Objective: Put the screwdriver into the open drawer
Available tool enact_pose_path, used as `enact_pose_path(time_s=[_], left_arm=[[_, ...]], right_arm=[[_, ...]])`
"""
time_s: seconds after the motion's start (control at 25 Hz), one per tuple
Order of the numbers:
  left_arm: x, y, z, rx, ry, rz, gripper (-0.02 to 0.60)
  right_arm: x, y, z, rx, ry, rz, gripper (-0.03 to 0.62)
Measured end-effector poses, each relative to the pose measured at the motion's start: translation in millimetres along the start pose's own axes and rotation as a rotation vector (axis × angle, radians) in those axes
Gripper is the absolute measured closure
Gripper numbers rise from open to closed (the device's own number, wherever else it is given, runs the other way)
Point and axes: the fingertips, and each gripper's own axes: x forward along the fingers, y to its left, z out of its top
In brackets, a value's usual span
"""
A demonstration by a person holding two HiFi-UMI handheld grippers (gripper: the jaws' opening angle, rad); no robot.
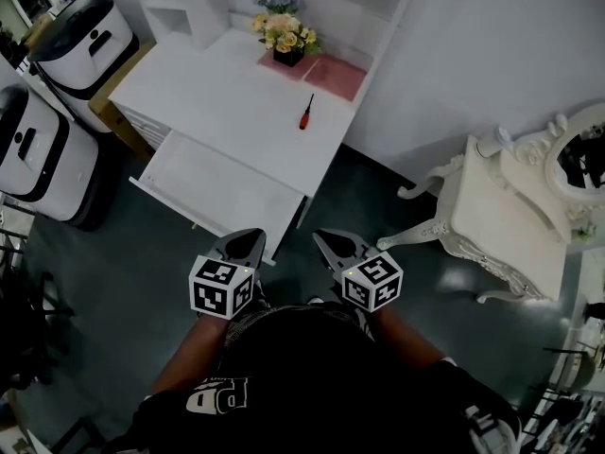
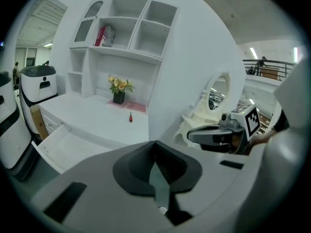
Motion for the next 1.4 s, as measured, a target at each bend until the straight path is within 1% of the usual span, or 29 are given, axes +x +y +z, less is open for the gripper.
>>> enact_pose_path(time_s=[0.2,0.32,0.52,0.72,0.92,1.04,1.12,1.24,1.4], left_arm=[[6.5,39.4,14.1,0.029,0.015,-0.036,0.566],[8.3,63.8,16.0,0.04,0.039,-0.055,0.566],[5.8,97.9,19.1,0.051,0.053,-0.088,0.566],[4.5,130.6,14.2,0.061,0.068,-0.109,0.566],[5.8,148.4,8.3,0.055,0.083,-0.118,0.566],[11.2,159.4,6.2,0.048,0.085,-0.1,0.566],[14.1,167.1,3.9,0.031,0.085,-0.078,0.566],[14.0,176.5,-1.0,-0.005,0.08,-0.041,0.566],[13.7,187.3,-3.8,-0.068,0.054,0.03,0.566]], right_arm=[[34.3,-7.7,15.0,0.027,-0.004,-0.063,0.585],[51.8,-7.8,20.4,0.04,-0.006,-0.098,0.585],[77.0,-18.5,31.6,0.081,-0.015,-0.172,0.585],[103.1,-35.3,39.4,0.07,-0.001,-0.255,0.585],[125.9,-55.9,45.4,0.064,0.033,-0.298,0.585],[139.4,-76.1,49.2,0.062,0.055,-0.312,0.585],[147.5,-91.1,50.9,0.067,0.072,-0.315,0.585],[158.7,-115.0,54.2,0.08,0.094,-0.318,0.585],[174.8,-154.8,59.0,0.075,0.132,-0.322,0.585]])
